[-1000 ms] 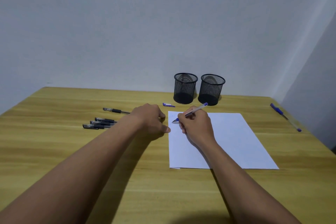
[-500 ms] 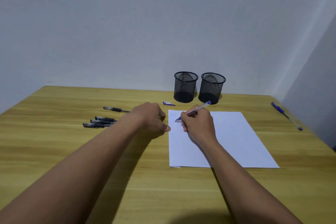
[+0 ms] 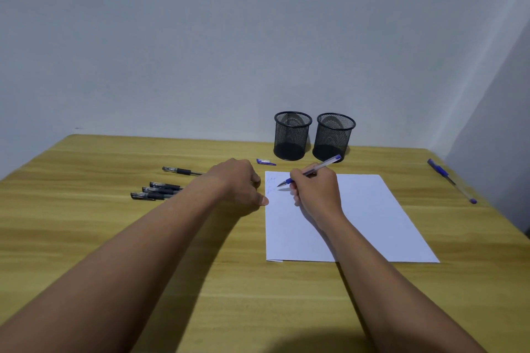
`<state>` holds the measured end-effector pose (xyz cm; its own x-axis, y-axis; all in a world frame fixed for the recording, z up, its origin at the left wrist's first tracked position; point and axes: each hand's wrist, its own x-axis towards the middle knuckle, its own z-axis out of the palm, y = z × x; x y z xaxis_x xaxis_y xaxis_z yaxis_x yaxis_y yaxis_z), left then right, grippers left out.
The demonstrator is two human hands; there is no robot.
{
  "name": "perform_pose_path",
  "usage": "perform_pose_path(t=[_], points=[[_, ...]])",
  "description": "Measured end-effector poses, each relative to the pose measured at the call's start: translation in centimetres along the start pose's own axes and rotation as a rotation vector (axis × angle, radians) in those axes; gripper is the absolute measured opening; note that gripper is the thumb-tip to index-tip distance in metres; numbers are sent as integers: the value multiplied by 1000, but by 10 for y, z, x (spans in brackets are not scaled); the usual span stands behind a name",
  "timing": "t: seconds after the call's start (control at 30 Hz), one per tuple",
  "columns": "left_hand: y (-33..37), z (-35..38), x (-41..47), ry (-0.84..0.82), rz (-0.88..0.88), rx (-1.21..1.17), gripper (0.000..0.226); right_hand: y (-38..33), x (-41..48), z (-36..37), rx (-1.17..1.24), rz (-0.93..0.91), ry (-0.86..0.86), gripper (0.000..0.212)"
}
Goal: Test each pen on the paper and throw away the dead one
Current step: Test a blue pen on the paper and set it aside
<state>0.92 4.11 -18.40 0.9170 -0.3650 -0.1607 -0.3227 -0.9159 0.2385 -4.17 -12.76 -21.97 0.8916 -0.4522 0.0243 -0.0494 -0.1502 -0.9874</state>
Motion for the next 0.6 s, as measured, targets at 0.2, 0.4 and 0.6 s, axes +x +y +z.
perform_pose_path(t=[0.2, 0.4, 0.6], points=[[-2, -7, 4, -33, -12, 13, 47, -14, 4, -5, 111, 29, -64, 12], [-5, -22, 26, 238, 7, -139, 29, -20, 14, -18, 115, 14, -96, 18], [3, 2, 57, 331, 55, -5, 27, -17, 19, -23, 168, 13, -94, 10]])
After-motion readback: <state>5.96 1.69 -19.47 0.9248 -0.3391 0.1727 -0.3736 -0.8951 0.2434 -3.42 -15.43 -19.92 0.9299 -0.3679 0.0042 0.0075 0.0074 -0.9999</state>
